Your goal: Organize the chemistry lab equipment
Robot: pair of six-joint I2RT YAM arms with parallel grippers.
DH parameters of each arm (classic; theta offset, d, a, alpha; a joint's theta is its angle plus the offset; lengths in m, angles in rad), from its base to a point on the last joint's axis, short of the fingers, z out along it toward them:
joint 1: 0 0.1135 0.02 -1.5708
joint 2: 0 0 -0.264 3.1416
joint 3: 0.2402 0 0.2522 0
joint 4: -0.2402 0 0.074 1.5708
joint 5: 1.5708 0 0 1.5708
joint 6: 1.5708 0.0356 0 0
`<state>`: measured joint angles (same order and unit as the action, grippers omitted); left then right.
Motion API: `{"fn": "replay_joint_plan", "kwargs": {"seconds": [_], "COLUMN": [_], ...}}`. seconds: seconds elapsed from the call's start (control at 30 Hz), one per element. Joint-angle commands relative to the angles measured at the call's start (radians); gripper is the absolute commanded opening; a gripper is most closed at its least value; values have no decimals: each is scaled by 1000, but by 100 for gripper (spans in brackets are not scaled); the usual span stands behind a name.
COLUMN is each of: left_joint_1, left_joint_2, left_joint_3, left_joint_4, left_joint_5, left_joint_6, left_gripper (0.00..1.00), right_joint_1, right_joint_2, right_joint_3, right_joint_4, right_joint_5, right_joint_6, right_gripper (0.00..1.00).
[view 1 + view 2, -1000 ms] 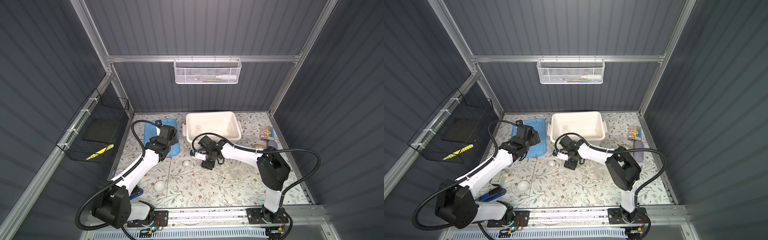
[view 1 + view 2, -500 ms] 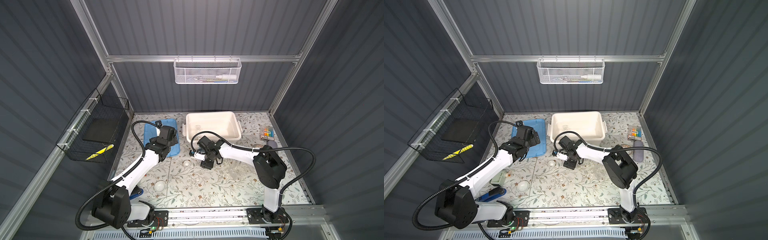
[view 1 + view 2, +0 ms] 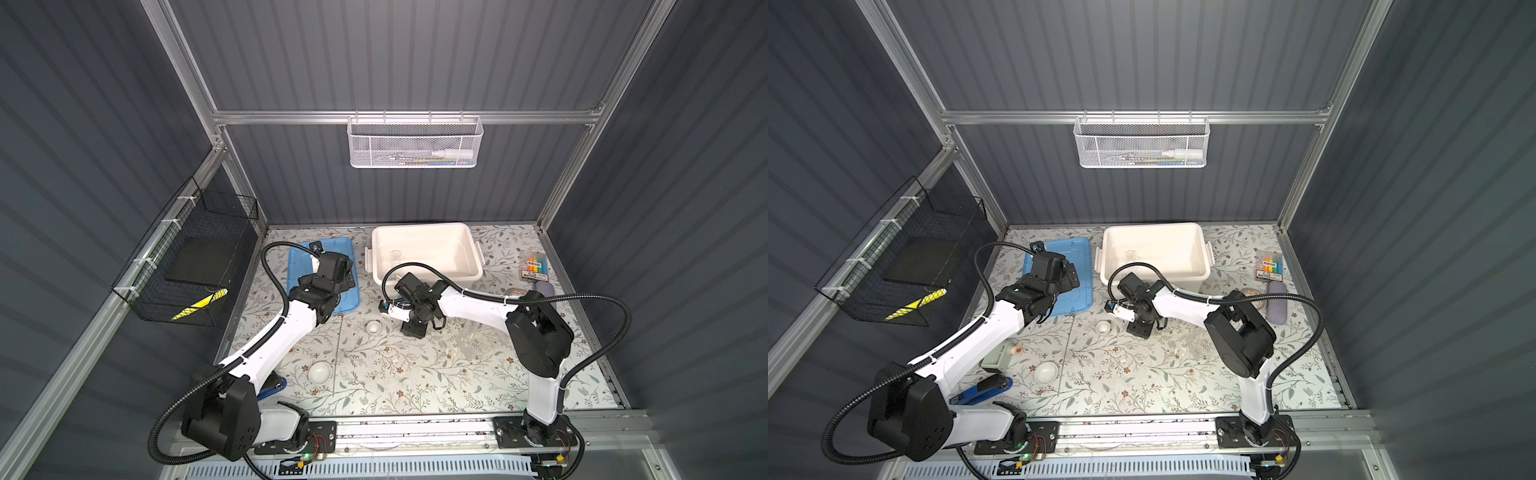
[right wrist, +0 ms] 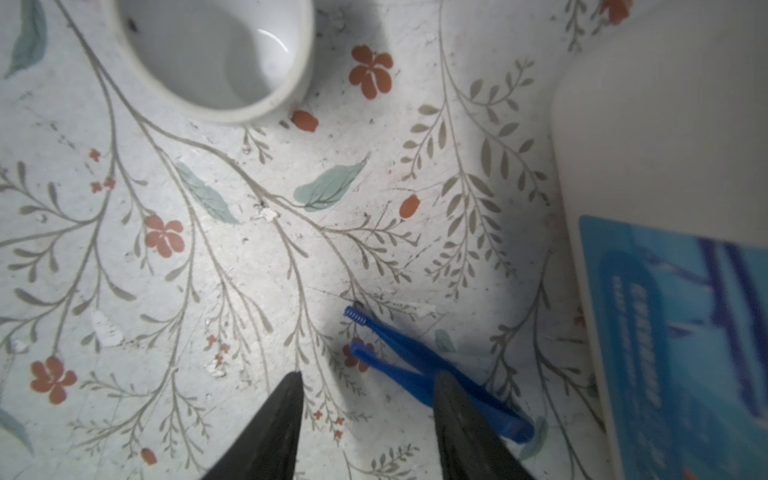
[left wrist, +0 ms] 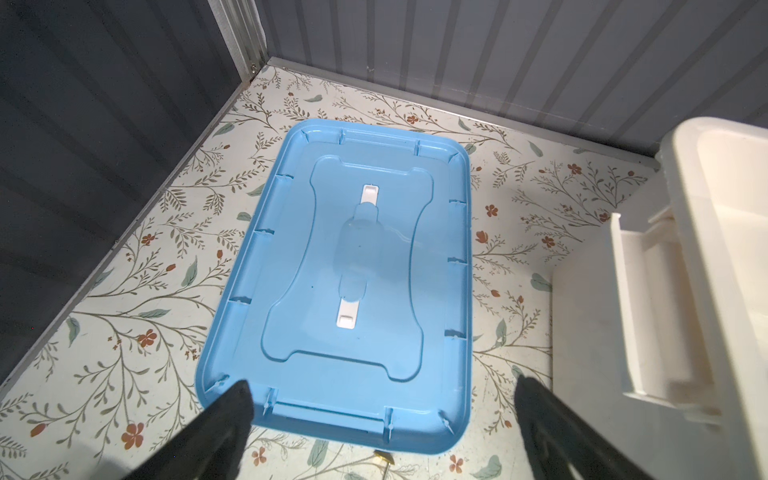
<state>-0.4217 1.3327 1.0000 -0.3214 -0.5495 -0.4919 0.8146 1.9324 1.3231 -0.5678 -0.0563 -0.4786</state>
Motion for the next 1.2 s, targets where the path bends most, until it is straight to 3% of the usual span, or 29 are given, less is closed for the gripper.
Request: {"fn": "replay_joint_plan", "kwargs": {"seconds": [0.0,0.6,0.8,0.9,1.17], "left_joint_1": [8,7,8,8,8], "left_joint_2": [-26,-61,-66,-71,-101], "left_joint_3": [-24,-43,-48,-50,-66], "left_joint_4": [-11,-18,-19,-18,-22], "left_joint_5": [3,2,5,8,24], "left_joint_6": [-17,-24,-24,-25,-4], "left_gripper": [100,100,100,100,100], "right_joint_1": [3,18,26,29,48], "right_joint_2": [-17,-61,-65,-73,-124], "right_joint_3": [-31,-53,-60,-58,-93], "right_joint_4": [-9,-2,-2,11,79], "right_joint_5": [13,14,50,74,143], "right_joint_6": [18,53,48,58,103], "right_gripper": [55,39,45,54,59]}}
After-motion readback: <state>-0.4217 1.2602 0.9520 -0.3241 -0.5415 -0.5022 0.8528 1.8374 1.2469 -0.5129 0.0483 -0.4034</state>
